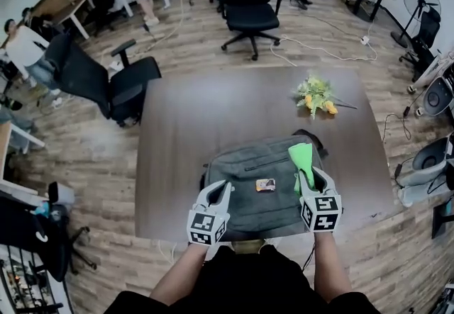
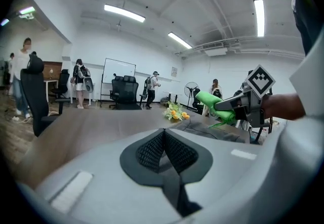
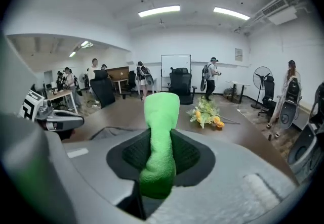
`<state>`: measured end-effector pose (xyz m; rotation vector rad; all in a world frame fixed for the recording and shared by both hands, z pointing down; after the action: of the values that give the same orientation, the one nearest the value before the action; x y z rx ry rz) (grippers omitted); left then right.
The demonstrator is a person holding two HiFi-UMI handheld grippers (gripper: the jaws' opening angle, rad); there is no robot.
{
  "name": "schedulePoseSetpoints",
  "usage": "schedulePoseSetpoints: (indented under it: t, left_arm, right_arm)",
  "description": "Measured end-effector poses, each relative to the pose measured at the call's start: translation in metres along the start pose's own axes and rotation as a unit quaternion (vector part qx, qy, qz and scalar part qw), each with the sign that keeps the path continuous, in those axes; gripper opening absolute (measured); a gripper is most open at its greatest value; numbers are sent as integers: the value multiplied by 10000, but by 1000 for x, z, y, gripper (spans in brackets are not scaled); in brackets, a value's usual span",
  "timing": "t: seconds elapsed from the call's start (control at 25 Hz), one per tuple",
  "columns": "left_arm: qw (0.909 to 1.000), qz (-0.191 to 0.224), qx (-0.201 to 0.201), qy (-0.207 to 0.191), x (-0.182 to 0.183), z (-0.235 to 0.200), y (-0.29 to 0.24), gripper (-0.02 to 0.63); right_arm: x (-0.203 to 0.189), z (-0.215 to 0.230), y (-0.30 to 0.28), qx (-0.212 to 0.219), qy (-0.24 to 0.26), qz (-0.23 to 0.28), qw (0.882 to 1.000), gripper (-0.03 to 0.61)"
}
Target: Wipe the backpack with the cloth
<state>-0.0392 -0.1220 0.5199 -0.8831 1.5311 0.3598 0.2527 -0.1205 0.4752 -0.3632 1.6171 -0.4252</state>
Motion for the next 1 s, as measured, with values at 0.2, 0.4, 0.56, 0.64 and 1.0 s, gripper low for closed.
schedulePoseSetpoints:
  t: [0.2,0.4,0.56,0.64,1.0]
  left_arm:
    - [9981,445,224,-362,39,-7,11,18]
    - [9945,843,292,-546,71,-10,19,18]
    - [9924,1004,305,-648,82,-9,22,18]
    - [9919,1037,310,-660,86,-9,23,18]
    - [9917,1045,287,-691,85,-7,22,18]
  right_arm:
    - [33,-10,6,150,-40,764,9970,107]
    - [54,-20,10,252,-103,1358,9904,106]
    - [62,-24,16,274,-70,1686,9853,101]
    - [64,-26,18,242,-7,1771,9839,97]
    - [63,-29,20,251,28,1780,9837,95]
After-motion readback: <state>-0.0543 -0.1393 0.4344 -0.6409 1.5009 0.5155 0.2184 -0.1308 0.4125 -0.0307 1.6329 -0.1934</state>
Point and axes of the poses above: the fingertips, and each gripper's own axes: y backward along the fingers, z to its right, x out of its top, the point moved 8 cm from there along y, backward along the fingers, and after that the axes turned 9 degrees about -x, right-handed, at the moved point
